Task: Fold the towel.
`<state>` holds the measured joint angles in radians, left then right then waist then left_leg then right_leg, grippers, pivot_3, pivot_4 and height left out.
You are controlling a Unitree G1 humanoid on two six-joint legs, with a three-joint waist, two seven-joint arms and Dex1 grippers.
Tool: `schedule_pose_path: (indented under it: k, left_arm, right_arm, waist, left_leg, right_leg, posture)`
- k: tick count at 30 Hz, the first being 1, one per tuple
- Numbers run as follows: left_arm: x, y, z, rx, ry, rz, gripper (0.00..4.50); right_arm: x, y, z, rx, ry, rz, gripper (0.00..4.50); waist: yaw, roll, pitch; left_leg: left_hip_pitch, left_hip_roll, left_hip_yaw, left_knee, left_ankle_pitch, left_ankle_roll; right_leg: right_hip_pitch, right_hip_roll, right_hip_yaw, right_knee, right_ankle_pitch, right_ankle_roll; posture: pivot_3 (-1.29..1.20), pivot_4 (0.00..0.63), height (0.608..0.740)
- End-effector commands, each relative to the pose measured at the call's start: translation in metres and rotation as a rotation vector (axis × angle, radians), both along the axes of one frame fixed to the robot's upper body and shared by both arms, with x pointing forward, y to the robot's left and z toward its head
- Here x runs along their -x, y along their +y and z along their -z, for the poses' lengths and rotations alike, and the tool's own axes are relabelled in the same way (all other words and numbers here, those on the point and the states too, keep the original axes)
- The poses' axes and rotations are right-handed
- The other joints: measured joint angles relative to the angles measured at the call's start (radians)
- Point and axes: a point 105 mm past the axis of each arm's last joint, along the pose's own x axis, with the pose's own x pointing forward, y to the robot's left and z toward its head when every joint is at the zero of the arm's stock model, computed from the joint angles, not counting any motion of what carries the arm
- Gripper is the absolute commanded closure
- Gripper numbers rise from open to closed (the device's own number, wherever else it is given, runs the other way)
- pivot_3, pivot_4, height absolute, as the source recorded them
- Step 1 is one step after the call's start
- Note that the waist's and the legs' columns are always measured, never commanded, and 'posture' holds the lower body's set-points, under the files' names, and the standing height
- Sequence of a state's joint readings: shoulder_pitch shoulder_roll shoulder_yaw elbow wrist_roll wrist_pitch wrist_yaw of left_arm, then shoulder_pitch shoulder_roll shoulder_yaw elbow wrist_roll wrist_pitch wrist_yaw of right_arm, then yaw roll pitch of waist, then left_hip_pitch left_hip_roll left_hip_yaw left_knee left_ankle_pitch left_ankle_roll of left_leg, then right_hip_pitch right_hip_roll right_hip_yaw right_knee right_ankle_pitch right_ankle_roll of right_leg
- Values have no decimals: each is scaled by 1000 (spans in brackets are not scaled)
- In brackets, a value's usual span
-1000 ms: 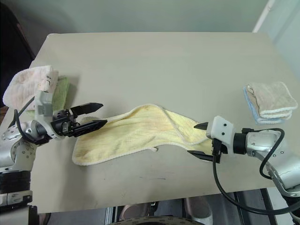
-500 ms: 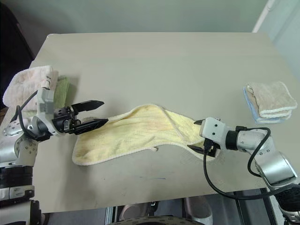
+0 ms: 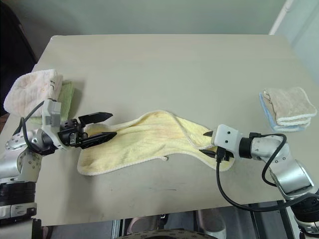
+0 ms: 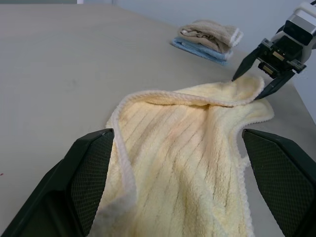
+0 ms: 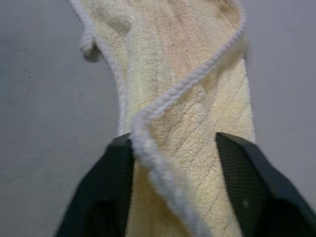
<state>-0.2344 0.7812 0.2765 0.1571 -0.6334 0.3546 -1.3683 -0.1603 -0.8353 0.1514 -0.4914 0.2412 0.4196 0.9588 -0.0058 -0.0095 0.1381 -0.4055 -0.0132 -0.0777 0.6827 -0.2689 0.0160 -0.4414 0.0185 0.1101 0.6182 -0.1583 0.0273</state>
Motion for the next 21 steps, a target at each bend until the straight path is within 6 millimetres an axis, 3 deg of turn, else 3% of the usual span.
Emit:
schedule_pose_path:
  k: [1, 4, 11, 15, 21]
  left_arm:
    - [1, 3, -14, -4, -57, -2, 0]
    - [-1, 5, -15, -3, -59, -9, 0]
    - [-10, 11, -18, 3, -106, -52, 0]
    - [-32, 23, -34, -26, -285, -140, 0]
    - [-37, 36, -24, -89, -197, -121, 0]
  right_arm:
    - [8, 6, -11, -14, -28, -66, 3393]
    - [9, 5, -13, -13, -23, -80, 4446]
    - [13, 7, -30, -69, -25, -98, 4446]
    - [10, 1, -47, -138, -37, -59, 4446]
    - [-2, -5, -73, -218, -87, 4, 4446]
  waist:
    - [0, 0, 0]
    - [0, 0, 0]
    - [0, 0, 0]
    - [7, 0, 0]
    - [-2, 0, 0]
  left_leg:
    - [0, 0, 0, 0, 0, 0]
    - [0, 0, 0, 0, 0, 0]
    - [0, 0, 0, 0, 0, 0]
    - [0, 0, 0, 1, 1, 0]
    - [0, 0, 0, 0, 1, 0]
  right_leg:
    - [0, 0, 0, 0, 0, 0]
    - [0, 0, 0, 0, 0, 0]
    - [0, 0, 0, 0, 0, 0]
    - [0, 0, 0, 1, 0, 0]
    - [0, 0, 0, 1, 0, 0]
  posture:
    - [0, 150, 740]
    - [0, 150, 740]
    - [0, 150, 740]
    - [0, 150, 740]
    - [0, 150, 740]
